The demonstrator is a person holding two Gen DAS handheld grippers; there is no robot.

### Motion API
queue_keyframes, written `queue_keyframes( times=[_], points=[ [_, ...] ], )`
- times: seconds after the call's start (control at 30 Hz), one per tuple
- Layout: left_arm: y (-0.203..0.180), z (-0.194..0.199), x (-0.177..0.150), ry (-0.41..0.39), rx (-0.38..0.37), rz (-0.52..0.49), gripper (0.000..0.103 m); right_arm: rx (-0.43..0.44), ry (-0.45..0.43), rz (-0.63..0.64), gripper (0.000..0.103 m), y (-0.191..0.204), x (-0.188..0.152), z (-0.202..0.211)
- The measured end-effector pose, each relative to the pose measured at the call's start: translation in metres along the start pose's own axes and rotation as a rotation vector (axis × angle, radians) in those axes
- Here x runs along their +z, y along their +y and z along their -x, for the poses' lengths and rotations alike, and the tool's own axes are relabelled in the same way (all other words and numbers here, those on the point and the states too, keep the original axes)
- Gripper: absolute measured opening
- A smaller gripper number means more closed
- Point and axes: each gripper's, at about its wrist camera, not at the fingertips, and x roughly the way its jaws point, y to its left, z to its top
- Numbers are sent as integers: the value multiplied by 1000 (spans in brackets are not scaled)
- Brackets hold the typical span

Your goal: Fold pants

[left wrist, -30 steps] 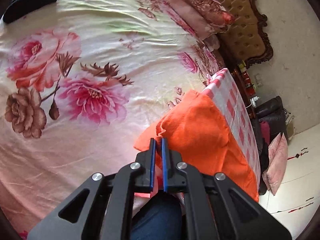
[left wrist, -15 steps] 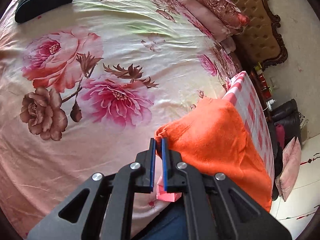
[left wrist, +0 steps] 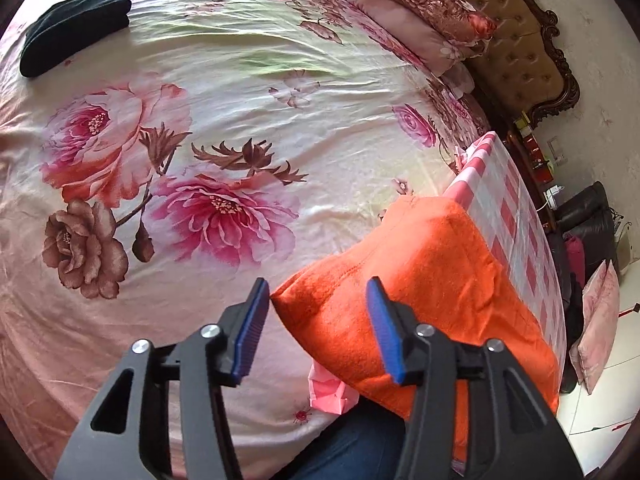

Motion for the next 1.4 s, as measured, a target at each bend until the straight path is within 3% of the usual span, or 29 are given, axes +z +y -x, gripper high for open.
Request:
queue_keyframes(
  times=[0.1,0.17,0.23,0.3,0.33,0.37,0.4,0.5,0.57,0.7,0.8,0.87,0.9,0.93,0.97,1.03,1.1,1.17,1.23,1.4],
  points=[
    [-4,-2,-2,6,11,2,56,-27,2,9,82,-12,40,-18],
    [-7,0,-4,5,11,-1,57,-33,50,57,86,-9,67,-46],
    [-9,2,-6,3,19,1,58,18,121,110,89,-3,86,-79],
    [-9,7,-8,-3,17,10,58,-1,186,126,89,-3,95,-107],
    [-10,8,-8,-6,22,6,58,17,216,118,79,-3,100,-121],
    [-11,8,-9,-5,32,-2,58,32,232,114,52,-3,101,-129],
    [-13,7,-7,-2,38,-6,58,8,240,135,50,-1,103,-138],
    [-23,9,-5,-6,49,-22,58,12,181,146,29,-1,110,-132],
    [-38,9,-2,-16,41,-49,58,31,126,44,25,-25,123,-119],
    [-75,5,-3,-16,19,-104,58,-51,61,-48,25,-71,137,-113],
    [-103,3,-10,-13,6,-158,58,33,37,-170,28,-106,139,-106],
    [-116,7,-16,-21,1,-195,58,86,28,-218,38,-119,132,-90],
    [-124,13,-21,-29,-10,-220,58,53,-35,-215,40,-120,123,-66],
    [-130,18,-26,-32,-30,-246,58,24,-72,-214,48,-119,114,-50],
    [-138,25,-34,-30,-60,-281,58,2,-102,-245,67,-122,100,-28],
    [-151,30,-47,-20,-94,-330,58,-14,-101,-332,84,-135,74,-4],
    [-161,26,-59,14,-129,-351,59,-26,-80,-366,84,-139,50,7],
    [-169,19,-68,47,-166,-345,59,17,1,-422,85,-142,32,0],
    [-179,13,-75,62,-191,-346,59,82,44,-424,85,-133,30,-14],
    [-177,10,-94,137,-288,-285,58,78,139,-354,84,-101,34,-47]
  ],
)
